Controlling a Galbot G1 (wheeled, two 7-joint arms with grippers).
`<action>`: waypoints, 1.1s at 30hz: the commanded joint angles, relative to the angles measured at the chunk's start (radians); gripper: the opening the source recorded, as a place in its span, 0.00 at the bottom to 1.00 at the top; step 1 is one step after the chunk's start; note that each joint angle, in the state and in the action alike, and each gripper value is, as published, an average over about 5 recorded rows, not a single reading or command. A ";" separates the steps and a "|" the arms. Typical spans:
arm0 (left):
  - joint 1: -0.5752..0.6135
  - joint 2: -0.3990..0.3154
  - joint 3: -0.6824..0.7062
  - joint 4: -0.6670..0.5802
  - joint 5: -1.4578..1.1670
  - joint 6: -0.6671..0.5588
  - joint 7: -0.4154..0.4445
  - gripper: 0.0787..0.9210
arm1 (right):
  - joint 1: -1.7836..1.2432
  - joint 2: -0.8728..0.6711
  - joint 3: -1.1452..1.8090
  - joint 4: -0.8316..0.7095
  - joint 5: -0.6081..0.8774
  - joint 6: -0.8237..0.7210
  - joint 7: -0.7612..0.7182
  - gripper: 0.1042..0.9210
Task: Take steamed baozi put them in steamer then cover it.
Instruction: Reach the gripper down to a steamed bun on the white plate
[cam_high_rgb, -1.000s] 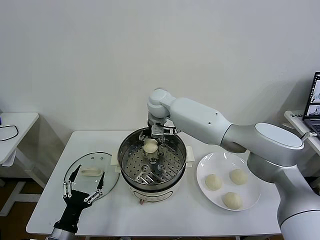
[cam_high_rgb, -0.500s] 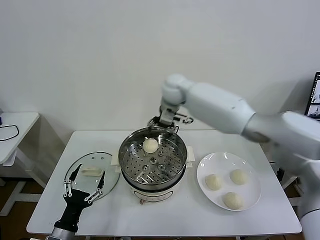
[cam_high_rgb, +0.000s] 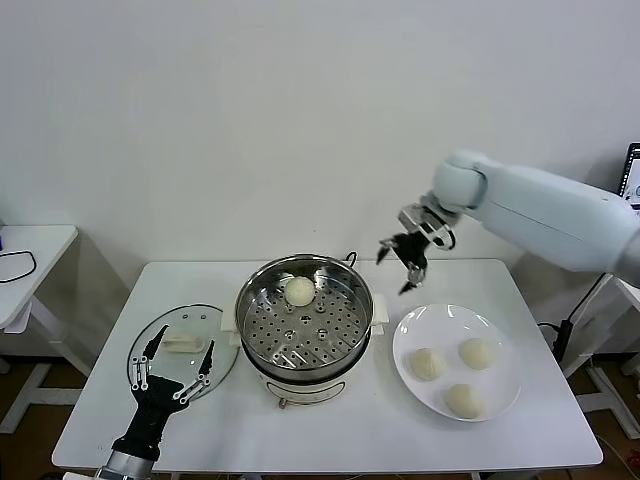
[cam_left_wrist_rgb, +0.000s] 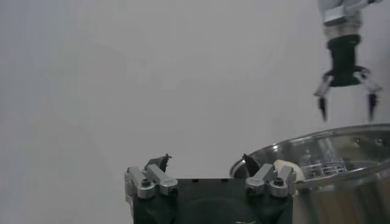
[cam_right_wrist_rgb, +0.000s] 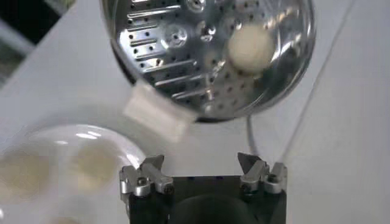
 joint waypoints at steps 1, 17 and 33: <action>0.002 -0.002 0.002 0.003 0.002 0.002 -0.001 0.88 | -0.110 -0.142 -0.105 0.089 0.105 -0.153 0.090 0.88; 0.012 -0.002 -0.008 0.016 0.004 -0.003 -0.004 0.88 | -0.226 -0.102 -0.025 0.048 0.011 -0.156 0.105 0.88; 0.020 -0.004 -0.022 0.024 0.005 -0.006 -0.005 0.88 | -0.298 -0.106 0.043 0.016 -0.033 -0.153 0.112 0.88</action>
